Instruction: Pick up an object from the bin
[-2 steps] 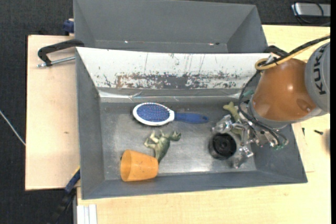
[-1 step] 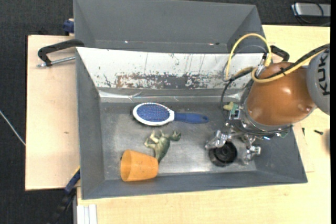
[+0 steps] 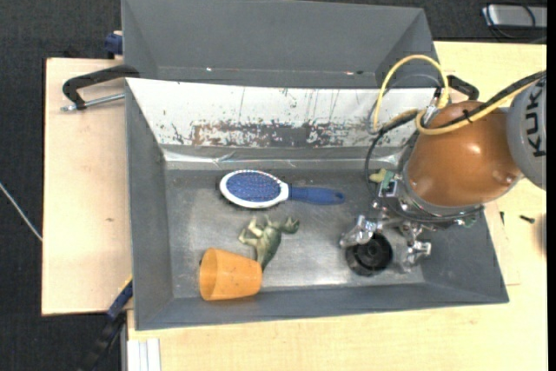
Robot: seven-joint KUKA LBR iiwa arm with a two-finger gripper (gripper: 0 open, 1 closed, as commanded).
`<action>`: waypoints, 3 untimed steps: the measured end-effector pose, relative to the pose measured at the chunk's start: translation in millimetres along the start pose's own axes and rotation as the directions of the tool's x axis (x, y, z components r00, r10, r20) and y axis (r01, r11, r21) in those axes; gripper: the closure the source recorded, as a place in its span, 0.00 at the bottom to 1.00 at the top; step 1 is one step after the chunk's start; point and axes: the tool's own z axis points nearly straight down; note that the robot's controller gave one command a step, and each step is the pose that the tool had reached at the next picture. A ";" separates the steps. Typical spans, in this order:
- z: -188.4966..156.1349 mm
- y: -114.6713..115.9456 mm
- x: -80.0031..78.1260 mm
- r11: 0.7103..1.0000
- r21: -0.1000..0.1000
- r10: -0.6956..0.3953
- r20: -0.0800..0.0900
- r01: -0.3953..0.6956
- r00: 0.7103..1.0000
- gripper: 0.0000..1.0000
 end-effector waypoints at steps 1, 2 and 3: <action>1.3 -5.4 29.8 1.000 -0.001 -0.017 -0.001 0.017 1.000 0.00; 0.8 -16.8 51.4 0.999 -0.008 -0.049 0.013 0.049 0.999 0.00; 0.8 -18.1 55.2 0.999 -0.006 -0.043 0.011 0.043 0.999 1.00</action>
Offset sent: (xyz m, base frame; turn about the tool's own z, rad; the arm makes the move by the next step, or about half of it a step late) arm -0.0093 -0.0293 -0.0028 -0.0223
